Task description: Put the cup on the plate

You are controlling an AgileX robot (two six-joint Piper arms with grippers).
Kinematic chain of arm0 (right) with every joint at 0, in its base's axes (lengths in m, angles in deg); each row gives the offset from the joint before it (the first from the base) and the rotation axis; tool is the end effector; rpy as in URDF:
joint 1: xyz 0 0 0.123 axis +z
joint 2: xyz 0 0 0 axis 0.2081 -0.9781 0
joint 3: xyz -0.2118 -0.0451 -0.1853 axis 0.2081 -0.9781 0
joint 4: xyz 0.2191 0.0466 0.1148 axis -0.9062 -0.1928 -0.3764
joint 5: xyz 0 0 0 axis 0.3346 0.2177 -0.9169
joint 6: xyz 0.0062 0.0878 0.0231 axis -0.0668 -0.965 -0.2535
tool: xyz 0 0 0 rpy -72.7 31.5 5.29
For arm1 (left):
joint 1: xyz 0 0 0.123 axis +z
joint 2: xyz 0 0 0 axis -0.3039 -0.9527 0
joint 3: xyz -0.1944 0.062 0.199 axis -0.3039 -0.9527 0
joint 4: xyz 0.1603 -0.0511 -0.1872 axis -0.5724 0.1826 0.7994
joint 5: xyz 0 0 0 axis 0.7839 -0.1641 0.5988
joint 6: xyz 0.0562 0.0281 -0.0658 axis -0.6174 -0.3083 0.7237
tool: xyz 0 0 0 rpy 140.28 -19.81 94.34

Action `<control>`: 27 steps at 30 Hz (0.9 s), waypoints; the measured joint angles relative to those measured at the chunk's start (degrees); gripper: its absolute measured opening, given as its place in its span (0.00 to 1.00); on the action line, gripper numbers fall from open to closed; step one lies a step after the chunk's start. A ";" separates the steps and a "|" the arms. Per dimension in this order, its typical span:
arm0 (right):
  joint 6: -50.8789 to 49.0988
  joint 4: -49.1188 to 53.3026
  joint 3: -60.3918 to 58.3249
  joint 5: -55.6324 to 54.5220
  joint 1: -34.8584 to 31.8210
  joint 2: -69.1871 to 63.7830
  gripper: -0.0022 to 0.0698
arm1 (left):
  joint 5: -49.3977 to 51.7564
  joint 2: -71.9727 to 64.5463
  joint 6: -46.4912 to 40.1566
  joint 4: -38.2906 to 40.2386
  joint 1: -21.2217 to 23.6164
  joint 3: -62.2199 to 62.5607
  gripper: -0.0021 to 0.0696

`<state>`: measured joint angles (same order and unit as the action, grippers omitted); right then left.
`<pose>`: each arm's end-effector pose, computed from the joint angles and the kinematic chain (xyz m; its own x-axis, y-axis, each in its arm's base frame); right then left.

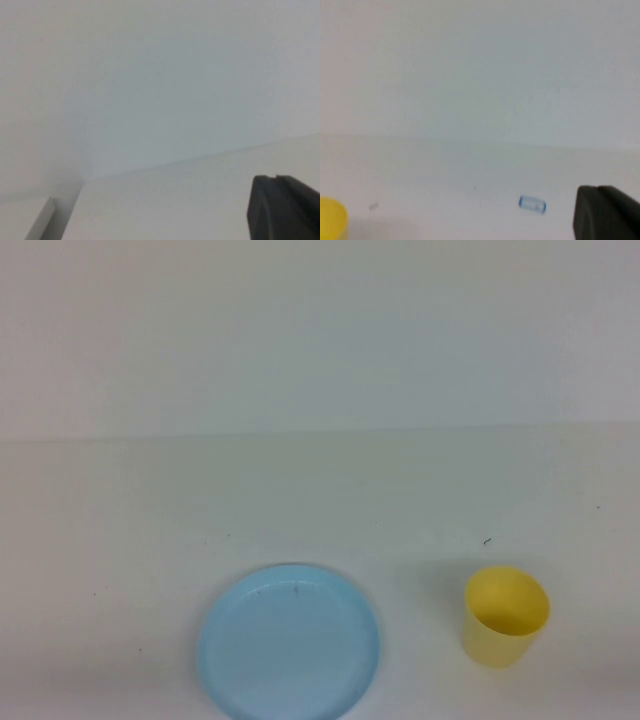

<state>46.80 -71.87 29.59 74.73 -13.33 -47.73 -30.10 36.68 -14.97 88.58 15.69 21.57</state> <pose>0.0568 -0.0027 0.1967 -0.0153 -0.0933 -0.9955 0.0359 0.9949 -0.0938 0.0556 -0.0018 0.2153 0.1158 0.1921 -0.9745 0.0111 0.9808 0.1946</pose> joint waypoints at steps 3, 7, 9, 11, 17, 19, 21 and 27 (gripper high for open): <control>0.00 0.13 0.00 -6.50 0.00 0.00 0.03 | -0.48 0.00 1.95 0.41 0.00 0.00 0.03; 0.00 0.26 0.00 -11.90 0.00 0.00 0.03 | -1.91 0.00 2.28 0.41 0.00 0.00 0.03; 0.00 0.26 0.00 -12.62 0.00 0.00 0.03 | -2.51 0.00 2.00 0.41 0.00 0.00 0.01; 0.00 0.28 0.00 -12.87 0.00 0.00 0.03 | -4.64 -0.11 3.28 0.41 0.00 0.00 0.02; 0.00 0.38 0.00 -12.97 0.00 0.00 0.03 | -8.30 -0.11 22.23 -1.08 0.00 0.00 0.02; 0.00 0.38 0.65 -11.52 0.00 0.00 0.03 | -8.67 -0.11 25.80 -5.54 0.00 0.00 0.02; -0.74 0.38 2.85 -7.85 0.00 0.00 0.03 | -7.25 -0.11 30.19 -9.95 0.00 1.25 0.02; -3.90 -0.11 13.67 8.34 0.00 -1.15 0.03 | 7.01 -2.73 36.32 -12.92 0.00 14.65 0.02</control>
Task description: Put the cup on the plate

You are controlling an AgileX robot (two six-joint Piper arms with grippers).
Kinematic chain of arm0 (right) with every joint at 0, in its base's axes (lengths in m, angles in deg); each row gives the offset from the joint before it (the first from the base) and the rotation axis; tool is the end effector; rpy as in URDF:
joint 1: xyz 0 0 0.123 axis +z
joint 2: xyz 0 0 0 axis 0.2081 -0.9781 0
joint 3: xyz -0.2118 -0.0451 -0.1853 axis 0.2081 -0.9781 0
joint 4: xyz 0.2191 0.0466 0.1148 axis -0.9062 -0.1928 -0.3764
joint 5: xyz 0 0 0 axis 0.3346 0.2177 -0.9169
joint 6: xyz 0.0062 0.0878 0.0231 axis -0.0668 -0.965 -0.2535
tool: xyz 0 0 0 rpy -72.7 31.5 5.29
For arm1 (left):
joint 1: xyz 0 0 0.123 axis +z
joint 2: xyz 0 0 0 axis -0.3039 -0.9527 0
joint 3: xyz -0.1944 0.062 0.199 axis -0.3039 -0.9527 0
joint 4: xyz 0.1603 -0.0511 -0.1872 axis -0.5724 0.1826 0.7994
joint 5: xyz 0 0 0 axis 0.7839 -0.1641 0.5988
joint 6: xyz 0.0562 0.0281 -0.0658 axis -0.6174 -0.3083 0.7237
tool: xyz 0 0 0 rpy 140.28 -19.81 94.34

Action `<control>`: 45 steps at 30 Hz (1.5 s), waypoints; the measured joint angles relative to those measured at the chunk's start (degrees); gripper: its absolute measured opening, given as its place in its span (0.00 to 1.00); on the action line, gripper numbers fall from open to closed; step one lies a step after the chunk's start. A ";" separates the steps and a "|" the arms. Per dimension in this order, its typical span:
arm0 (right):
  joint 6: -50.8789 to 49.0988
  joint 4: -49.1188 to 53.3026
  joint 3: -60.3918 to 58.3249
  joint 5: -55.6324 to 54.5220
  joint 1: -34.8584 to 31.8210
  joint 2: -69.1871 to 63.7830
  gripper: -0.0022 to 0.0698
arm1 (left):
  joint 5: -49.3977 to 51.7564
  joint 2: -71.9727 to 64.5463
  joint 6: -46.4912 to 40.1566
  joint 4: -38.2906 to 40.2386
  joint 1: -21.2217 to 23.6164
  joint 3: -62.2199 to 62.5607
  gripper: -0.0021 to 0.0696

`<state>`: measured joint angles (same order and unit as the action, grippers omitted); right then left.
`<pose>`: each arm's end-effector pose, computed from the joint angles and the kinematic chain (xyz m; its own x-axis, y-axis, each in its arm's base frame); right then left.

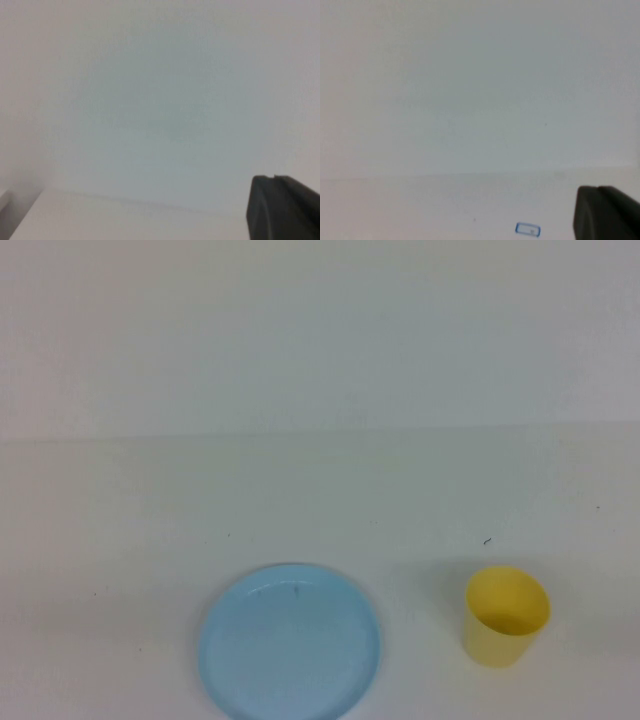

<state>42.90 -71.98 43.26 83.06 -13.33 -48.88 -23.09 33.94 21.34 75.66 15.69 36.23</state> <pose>0.0428 -0.0046 0.2622 0.0619 -0.0215 -0.9979 0.0626 0.9979 -0.0176 0.0420 0.0001 0.2868 0.1891 -0.2169 -0.9577 0.0593 0.9760 -0.2094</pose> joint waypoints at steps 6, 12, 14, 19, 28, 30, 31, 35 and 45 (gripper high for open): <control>2.55 -5.75 11.05 16.96 0.00 -8.43 0.03 | 23.51 -13.16 -9.29 0.09 0.00 14.99 0.02; 16.19 -21.05 22.64 34.50 0.00 -23.21 0.03 | 21.82 -24.03 -16.28 10.06 0.00 18.91 0.02; 19.78 -26.66 25.25 37.26 0.00 -27.82 0.03 | 24.13 -27.23 -26.36 16.34 -0.46 20.28 0.02; 23.87 -33.95 29.32 42.14 0.00 -35.99 0.03 | 33.44 -39.64 -47.16 36.61 -3.62 25.50 0.11; 29.95 -35.01 30.51 48.15 0.00 -44.48 0.03 | 39.14 -61.75 -48.82 35.55 -17.04 35.93 0.35; 30.17 -35.01 30.51 48.47 0.00 -44.48 0.03 | 35.06 -65.14 -44.52 31.49 -20.26 36.66 0.34; 30.22 -35.01 30.51 48.83 0.00 -44.48 0.03 | 33.23 -67.13 -41.41 28.26 -21.31 37.15 0.34; 29.69 -35.01 30.64 49.75 0.00 -44.48 0.04 | 32.19 -74.83 -32.68 19.44 -22.21 38.96 0.34; 29.56 -37.86 30.85 52.12 0.00 -44.48 0.52 | 32.08 -86.81 -30.31 16.08 -22.24 42.21 0.68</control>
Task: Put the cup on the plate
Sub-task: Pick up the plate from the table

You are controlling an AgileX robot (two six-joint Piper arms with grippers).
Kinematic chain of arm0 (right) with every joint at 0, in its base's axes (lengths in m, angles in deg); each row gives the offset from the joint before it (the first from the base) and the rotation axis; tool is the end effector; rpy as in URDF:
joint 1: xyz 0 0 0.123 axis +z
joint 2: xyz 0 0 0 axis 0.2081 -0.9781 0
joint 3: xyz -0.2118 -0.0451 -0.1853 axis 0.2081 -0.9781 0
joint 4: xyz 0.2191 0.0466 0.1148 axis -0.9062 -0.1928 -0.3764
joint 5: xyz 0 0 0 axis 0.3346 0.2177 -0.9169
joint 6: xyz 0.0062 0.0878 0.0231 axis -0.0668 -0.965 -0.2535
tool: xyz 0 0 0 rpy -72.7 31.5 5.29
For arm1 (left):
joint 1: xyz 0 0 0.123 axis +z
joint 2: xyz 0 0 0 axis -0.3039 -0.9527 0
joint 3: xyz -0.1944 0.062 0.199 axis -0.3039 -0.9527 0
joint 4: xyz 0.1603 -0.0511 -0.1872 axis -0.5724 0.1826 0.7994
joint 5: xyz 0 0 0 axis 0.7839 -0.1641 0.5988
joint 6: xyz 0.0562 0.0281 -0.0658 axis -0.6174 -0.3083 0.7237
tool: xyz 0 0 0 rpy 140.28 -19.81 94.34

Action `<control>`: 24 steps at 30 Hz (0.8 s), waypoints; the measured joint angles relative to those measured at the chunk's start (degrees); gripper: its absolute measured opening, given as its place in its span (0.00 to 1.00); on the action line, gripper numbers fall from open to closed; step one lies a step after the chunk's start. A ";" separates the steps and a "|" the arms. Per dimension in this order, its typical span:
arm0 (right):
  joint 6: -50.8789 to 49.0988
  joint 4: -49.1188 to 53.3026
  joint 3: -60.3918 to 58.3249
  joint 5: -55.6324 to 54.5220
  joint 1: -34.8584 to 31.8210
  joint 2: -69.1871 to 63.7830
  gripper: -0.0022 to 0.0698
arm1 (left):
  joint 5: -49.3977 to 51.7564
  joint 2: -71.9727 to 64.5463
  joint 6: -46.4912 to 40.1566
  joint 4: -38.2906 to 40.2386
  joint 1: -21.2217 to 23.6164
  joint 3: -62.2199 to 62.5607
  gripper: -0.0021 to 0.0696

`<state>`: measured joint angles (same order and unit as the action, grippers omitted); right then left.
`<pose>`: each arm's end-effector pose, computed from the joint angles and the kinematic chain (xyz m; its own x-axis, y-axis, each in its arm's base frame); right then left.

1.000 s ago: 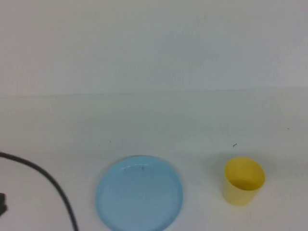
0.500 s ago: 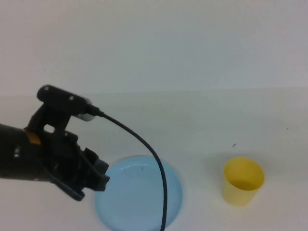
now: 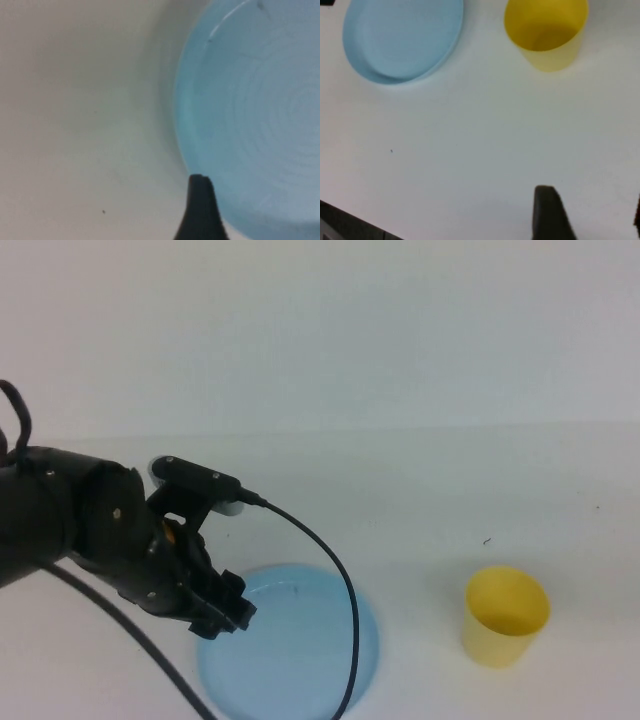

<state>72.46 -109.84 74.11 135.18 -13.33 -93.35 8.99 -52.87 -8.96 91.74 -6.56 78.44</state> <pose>0.1195 0.0361 0.3137 -0.8223 -0.1155 -0.5572 -0.3220 0.9018 0.2883 0.2765 -0.1314 0.2271 -0.7996 0.4267 -0.4225 0.4855 0.8735 -0.0368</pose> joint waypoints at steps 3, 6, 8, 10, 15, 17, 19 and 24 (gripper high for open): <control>0.00 -0.10 0.00 0.57 0.00 0.00 0.56 | -0.11 -2.20 3.28 -3.43 0.00 1.03 0.68; 0.00 -0.10 0.00 0.84 0.00 0.00 0.57 | -0.11 -4.63 3.58 -3.81 0.00 1.91 0.67; 0.00 -0.10 0.00 1.08 0.00 0.00 0.57 | -0.11 -6.02 3.58 -3.81 0.00 2.15 0.66; 0.00 -0.10 0.00 1.62 0.00 0.00 0.57 | -0.11 -7.42 3.67 -4.05 0.00 2.44 0.66; 0.00 -0.10 0.00 2.50 0.00 0.00 0.57 | -0.90 -10.00 4.64 -4.05 0.00 3.01 0.66; 0.00 -0.10 0.00 2.59 0.00 0.00 0.57 | -1.26 -10.77 5.03 -4.16 0.00 3.04 0.66; 0.00 -0.10 0.00 2.63 0.00 0.00 0.57 | -1.49 -11.53 5.36 -4.28 0.00 3.04 0.66; 0.00 -0.10 0.00 2.98 0.00 0.00 0.57 | -1.51 -13.75 7.00 -4.28 2.27 3.04 0.60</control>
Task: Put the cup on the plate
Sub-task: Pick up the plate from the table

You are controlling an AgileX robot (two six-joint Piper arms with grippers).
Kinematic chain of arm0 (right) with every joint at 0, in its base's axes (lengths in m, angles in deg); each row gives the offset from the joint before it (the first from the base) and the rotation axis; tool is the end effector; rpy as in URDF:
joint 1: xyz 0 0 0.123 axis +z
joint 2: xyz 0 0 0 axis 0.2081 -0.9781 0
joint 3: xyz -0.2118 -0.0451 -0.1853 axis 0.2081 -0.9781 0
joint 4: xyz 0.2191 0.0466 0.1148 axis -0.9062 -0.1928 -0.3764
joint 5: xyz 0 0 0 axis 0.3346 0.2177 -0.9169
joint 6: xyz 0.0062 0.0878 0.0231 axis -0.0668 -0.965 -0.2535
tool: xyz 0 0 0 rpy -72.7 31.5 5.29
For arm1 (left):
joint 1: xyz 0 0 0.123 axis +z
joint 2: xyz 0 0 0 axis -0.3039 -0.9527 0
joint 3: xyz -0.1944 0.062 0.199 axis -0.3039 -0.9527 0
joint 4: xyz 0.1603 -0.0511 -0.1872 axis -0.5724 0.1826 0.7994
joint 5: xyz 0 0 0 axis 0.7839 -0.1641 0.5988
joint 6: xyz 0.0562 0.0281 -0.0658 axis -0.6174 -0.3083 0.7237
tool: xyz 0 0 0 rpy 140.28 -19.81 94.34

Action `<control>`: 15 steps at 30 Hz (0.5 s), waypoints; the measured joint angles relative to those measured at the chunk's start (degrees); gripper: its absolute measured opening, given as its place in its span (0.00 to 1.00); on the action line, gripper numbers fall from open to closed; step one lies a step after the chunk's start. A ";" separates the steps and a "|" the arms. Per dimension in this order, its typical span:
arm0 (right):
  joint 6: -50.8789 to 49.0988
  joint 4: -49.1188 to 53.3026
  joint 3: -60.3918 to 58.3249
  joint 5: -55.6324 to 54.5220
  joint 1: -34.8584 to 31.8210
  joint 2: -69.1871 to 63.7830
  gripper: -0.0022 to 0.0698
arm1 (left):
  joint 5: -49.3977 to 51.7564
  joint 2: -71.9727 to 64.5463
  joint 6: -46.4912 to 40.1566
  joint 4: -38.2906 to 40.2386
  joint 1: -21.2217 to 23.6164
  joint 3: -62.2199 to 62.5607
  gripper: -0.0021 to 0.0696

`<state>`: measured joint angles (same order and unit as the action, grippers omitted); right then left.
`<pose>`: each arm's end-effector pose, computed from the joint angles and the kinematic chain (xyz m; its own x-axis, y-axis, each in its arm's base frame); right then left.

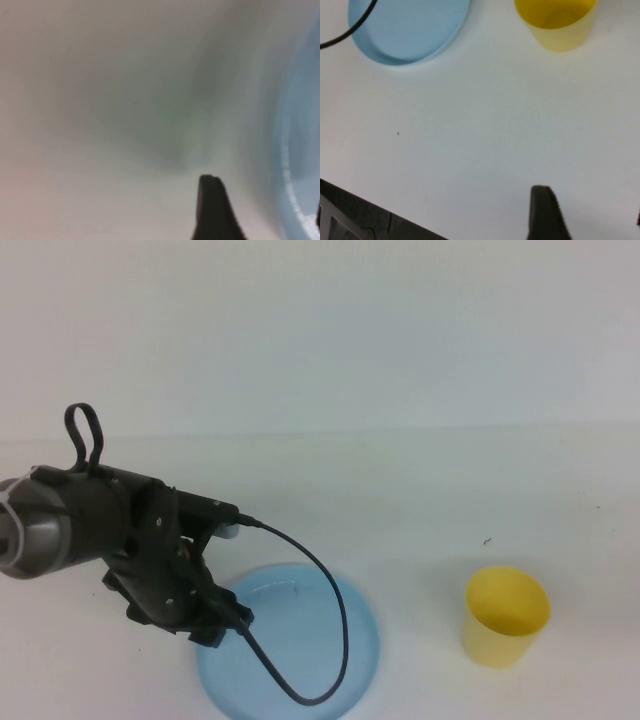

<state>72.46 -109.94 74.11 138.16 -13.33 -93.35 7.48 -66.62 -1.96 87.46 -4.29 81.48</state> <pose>0.1153 0.0372 0.3119 -0.8439 -0.1351 -0.5192 -0.3305 0.8933 0.3047 0.3113 -0.1278 0.1638 -0.8949 0.3581 -0.2663 0.3771 0.9259 -0.0222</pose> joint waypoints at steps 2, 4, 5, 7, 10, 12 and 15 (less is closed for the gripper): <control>0.00 0.00 0.00 0.10 0.00 0.00 0.57 | -0.10 -0.40 0.34 0.00 0.61 0.10 0.54; 0.00 0.00 0.00 0.21 0.00 0.00 0.57 | -0.10 -0.69 0.32 0.00 0.96 0.10 0.46; 0.00 0.00 0.00 0.21 0.00 0.00 0.57 | -0.10 -0.92 0.32 0.00 0.94 0.10 0.42; 0.00 0.00 0.00 0.21 0.00 0.00 0.57 | -0.10 -1.14 0.32 0.00 1.07 0.10 0.36; 0.00 0.00 0.00 0.21 0.00 0.00 0.57 | -0.10 -1.16 0.32 0.10 1.07 0.10 0.30; 0.00 0.00 0.00 0.21 0.00 0.00 0.57 | -0.25 -1.16 0.32 0.10 1.07 0.10 0.29; 0.00 0.00 0.00 0.11 0.00 0.00 0.57 | -0.37 -1.16 0.35 0.00 1.07 0.10 0.28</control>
<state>72.46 -109.94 74.11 138.27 -13.33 -93.35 7.11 -67.78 -1.61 87.46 -3.22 81.57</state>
